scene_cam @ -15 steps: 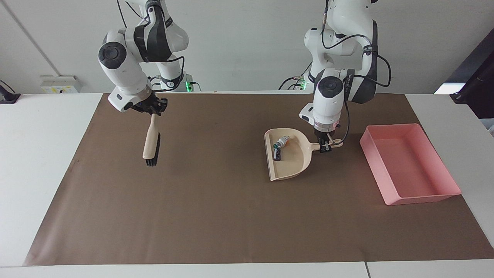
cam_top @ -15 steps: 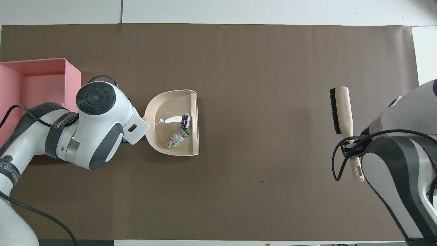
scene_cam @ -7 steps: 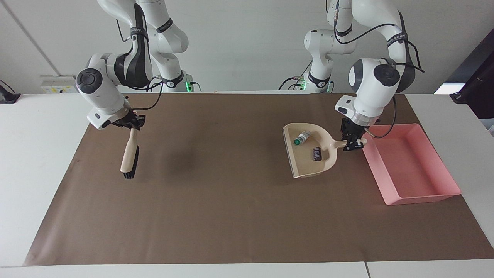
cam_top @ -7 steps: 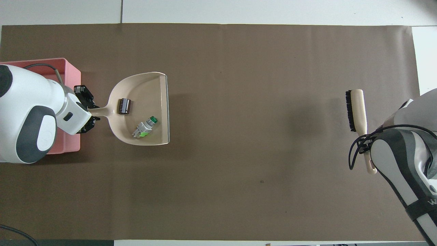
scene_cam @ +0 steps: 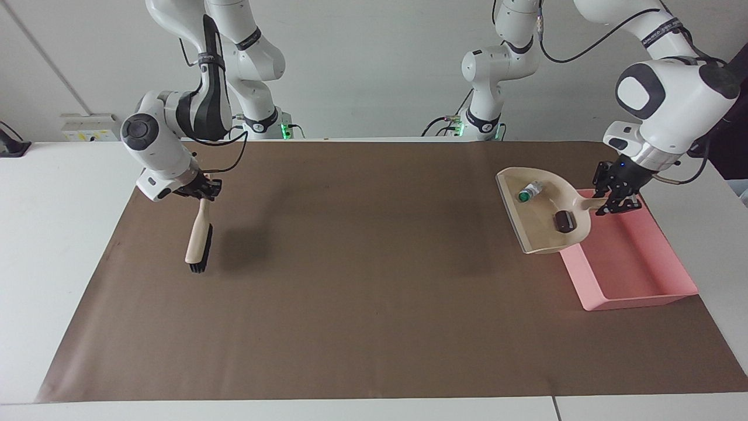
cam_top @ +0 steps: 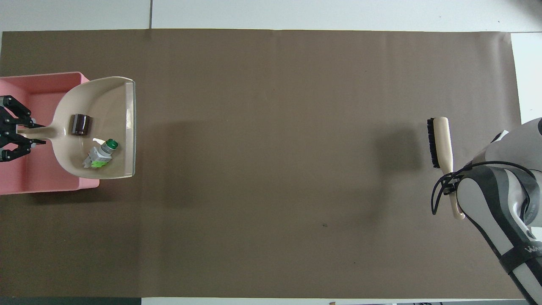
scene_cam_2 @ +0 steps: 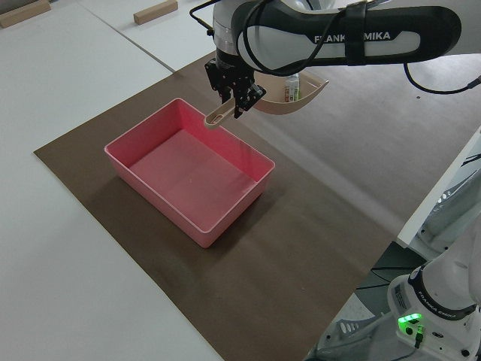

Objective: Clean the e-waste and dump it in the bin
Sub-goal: 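Tip the dustpan over the pink bin with the left gripper to dump the e-waste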

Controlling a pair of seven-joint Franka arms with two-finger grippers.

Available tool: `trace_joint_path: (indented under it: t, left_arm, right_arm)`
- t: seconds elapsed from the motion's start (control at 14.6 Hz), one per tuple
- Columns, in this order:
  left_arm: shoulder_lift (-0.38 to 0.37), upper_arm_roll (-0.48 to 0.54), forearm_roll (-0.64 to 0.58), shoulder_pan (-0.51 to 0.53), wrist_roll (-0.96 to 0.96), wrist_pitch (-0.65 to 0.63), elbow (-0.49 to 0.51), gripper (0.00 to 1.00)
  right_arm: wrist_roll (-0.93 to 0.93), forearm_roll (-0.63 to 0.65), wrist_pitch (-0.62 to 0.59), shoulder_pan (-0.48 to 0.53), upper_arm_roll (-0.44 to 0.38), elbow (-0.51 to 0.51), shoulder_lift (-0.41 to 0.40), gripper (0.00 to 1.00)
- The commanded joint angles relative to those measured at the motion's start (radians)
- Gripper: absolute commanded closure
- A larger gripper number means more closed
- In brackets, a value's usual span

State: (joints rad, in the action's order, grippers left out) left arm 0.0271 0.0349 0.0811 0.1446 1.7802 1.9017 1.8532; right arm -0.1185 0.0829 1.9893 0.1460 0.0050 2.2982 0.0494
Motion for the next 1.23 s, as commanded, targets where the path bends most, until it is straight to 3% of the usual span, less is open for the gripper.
trace_joint_path:
  t: [0.0, 0.34, 0.55, 0.62, 0.68, 0.75, 0.82, 0.89, 1.16]
  left_arm:
    - [0.039, -0.006, 0.029, 0.099, 0.079, -0.09, -0.115, 1.0]
    - [0.043, -0.001, 0.014, 0.205, 0.096, -0.05, -0.129, 1.0]
    - [0.054, -0.001, -0.088, 0.225, 0.096, 0.014, -0.132, 1.0]
    - [0.056, -0.001, -0.101, 0.228, 0.096, 0.034, -0.132, 1.0]
    - [0.056, -0.001, -0.11, 0.236, 0.093, 0.054, -0.127, 1.0]
    - [0.057, 0.002, -0.125, 0.245, 0.091, 0.071, -0.124, 1.0]
    - [0.063, 0.002, -0.161, 0.247, 0.088, 0.086, -0.123, 1.0]
    - [0.076, 0.002, -0.203, 0.247, 0.087, 0.108, -0.123, 1.0]
    - [0.114, 0.003, -0.366, 0.247, 0.084, 0.226, -0.117, 0.99]
  right_arm:
    - [-0.02, 0.012, 0.057, 0.044, 0.016, 0.05, 0.029, 1.0]
    - [-0.029, 0.012, 0.063, 0.055, 0.016, 0.05, 0.009, 0.98]
    - [-0.032, 0.012, 0.06, 0.052, 0.016, 0.05, 0.009, 0.92]
    - [-0.039, 0.012, 0.059, 0.052, 0.016, 0.052, 0.009, 0.79]
    - [-0.055, 0.012, 0.056, 0.052, 0.016, 0.05, 0.009, 0.55]
    - [-0.068, 0.012, 0.052, 0.052, 0.016, 0.05, 0.009, 0.25]
    - [-0.072, 0.012, 0.049, 0.049, 0.018, 0.047, 0.009, 0.08]
    - [-0.073, 0.012, 0.048, 0.044, 0.018, 0.046, 0.009, 0.01]
    - [-0.064, 0.009, -0.012, 0.037, 0.026, -0.022, 0.021, 0.01]
